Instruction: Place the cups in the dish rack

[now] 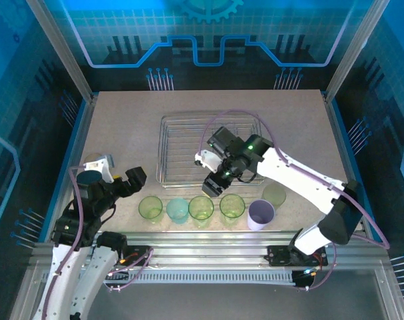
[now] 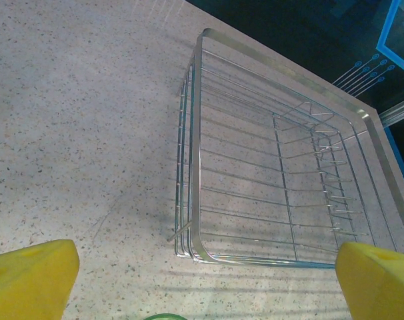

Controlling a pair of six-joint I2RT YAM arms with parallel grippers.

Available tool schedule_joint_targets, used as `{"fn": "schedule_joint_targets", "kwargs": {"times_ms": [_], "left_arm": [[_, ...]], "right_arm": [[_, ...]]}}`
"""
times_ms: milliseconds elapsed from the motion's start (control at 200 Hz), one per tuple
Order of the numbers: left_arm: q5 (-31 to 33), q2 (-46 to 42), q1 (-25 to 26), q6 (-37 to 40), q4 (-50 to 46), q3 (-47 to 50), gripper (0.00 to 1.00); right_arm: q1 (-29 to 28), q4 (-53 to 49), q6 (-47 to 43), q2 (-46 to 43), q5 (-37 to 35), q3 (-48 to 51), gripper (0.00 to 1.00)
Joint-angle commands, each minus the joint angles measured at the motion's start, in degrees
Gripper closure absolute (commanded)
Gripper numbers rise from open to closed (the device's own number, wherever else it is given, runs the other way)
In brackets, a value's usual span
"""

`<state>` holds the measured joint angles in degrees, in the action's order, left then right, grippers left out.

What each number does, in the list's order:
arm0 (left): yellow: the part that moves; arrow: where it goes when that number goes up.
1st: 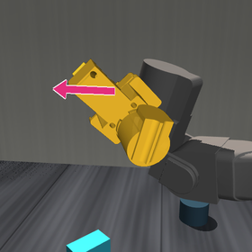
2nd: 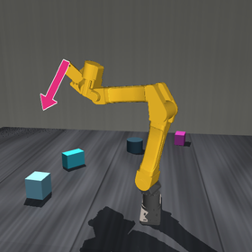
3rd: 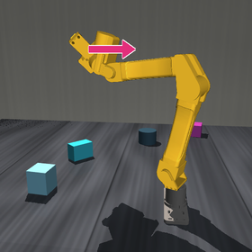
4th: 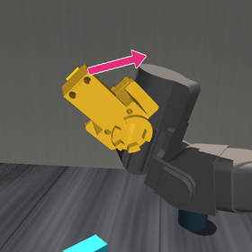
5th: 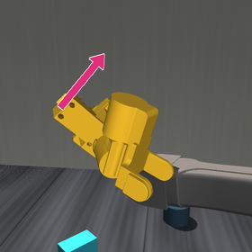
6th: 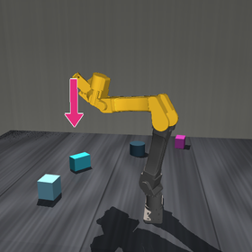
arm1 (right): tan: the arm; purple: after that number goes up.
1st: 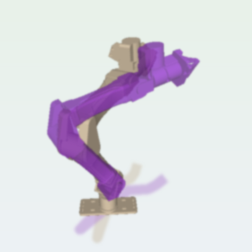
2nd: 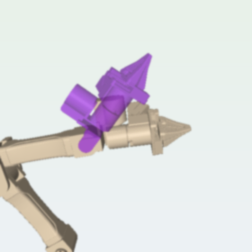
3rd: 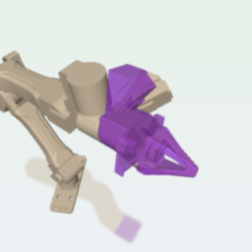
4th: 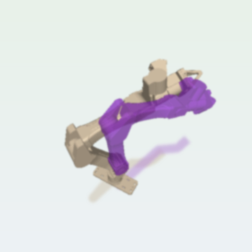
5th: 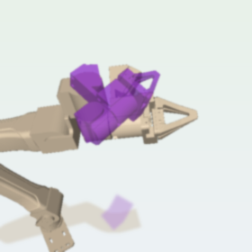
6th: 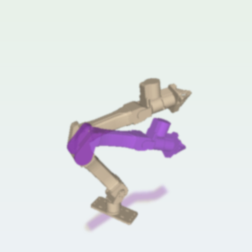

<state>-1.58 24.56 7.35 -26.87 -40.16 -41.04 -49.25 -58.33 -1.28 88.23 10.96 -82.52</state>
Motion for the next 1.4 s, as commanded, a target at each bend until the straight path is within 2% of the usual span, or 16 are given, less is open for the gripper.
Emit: {"fn": "schedule_joint_targets", "kwargs": {"times_ms": [0, 380, 891, 1006, 1131, 1396], "left_arm": [[-1.7, -0.7, 0.3, 1.2, 1.4, 1.0, 0.01], [-2.1, -0.6, 0.3, 1.3, 1.6, 1.1, 0.01], [-2.1, -0.7, 0.3, 1.1, 1.2, 1.0, 0.01], [-2.1, -0.7, 0.3, 1.1, 1.2, 1.0, 0.01], [-1.9, -0.6, 0.3, 1.0, 0.9, 0.9, 0.01], [-1.4, 0.9, 0.3, 0.0, -1.3, -2.0, 0.0]], "right_arm": [[-3.3, -4.6, -4.4, 2.6, -2.0, -1.8, 0.44], [-7.5, -4.0, -6.1, 7.1, -7.7, -0.5, 0.45], [-9.7, -5.1, -6.5, 10.2, -12.3, -1.4, 0.75], [-10.2, -6.1, -6.5, 10.2, -13.6, -2.0, 0.84], [-10.8, -7.8, -6.5, 9.6, -15.3, -3.6, 1.0], [-10.8, -10.9, -7.4, 4.5, -14.6, -8.7, 1.0]]}}
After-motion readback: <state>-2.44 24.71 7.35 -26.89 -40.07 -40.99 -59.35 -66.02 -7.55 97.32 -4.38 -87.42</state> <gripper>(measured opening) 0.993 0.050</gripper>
